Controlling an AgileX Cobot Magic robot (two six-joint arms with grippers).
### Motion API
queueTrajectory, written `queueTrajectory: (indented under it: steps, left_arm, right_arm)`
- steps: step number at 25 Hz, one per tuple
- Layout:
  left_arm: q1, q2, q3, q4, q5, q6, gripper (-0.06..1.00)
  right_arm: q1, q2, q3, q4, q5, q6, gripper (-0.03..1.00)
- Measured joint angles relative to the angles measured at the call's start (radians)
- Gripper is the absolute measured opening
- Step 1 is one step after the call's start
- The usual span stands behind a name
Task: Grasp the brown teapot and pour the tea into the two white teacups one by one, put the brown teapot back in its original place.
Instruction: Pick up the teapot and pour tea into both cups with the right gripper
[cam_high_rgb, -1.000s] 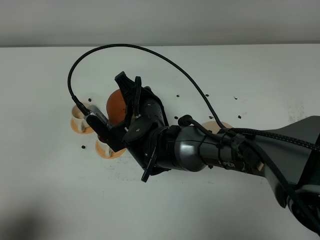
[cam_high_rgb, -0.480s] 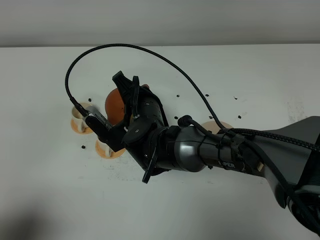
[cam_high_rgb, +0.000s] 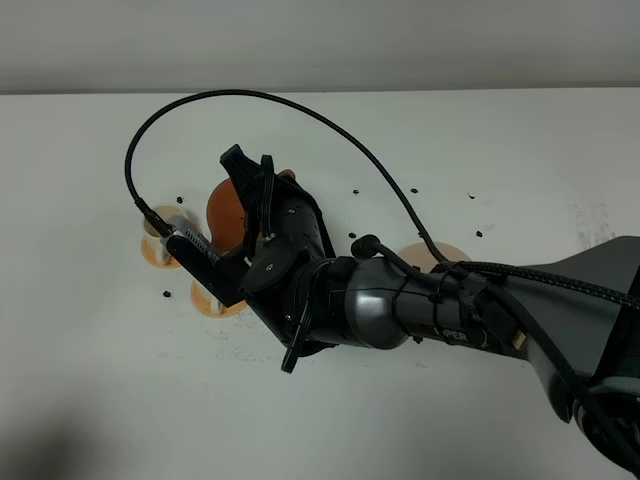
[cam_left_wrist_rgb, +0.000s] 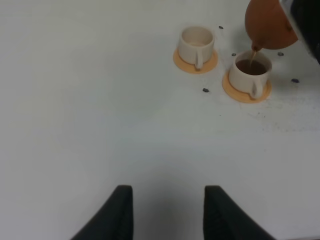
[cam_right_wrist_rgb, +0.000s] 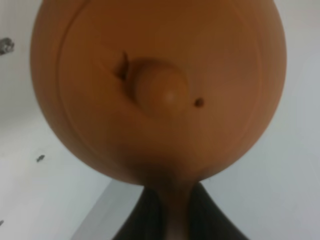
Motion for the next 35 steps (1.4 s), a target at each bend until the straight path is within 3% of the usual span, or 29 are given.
queueTrajectory:
  steps: [18, 35]
  left_arm:
    - [0.0, 0.0, 0.0, 0.0, 0.0, 0.0, 0.36]
    - [0.0, 0.0, 0.0, 0.0, 0.0, 0.0, 0.36]
  right_arm:
    - [0.0, 0.0, 0.0, 0.011, 0.004, 0.0, 0.12]
    - [0.0, 0.0, 0.029, -0.063, 0.004, 0.0, 0.12]
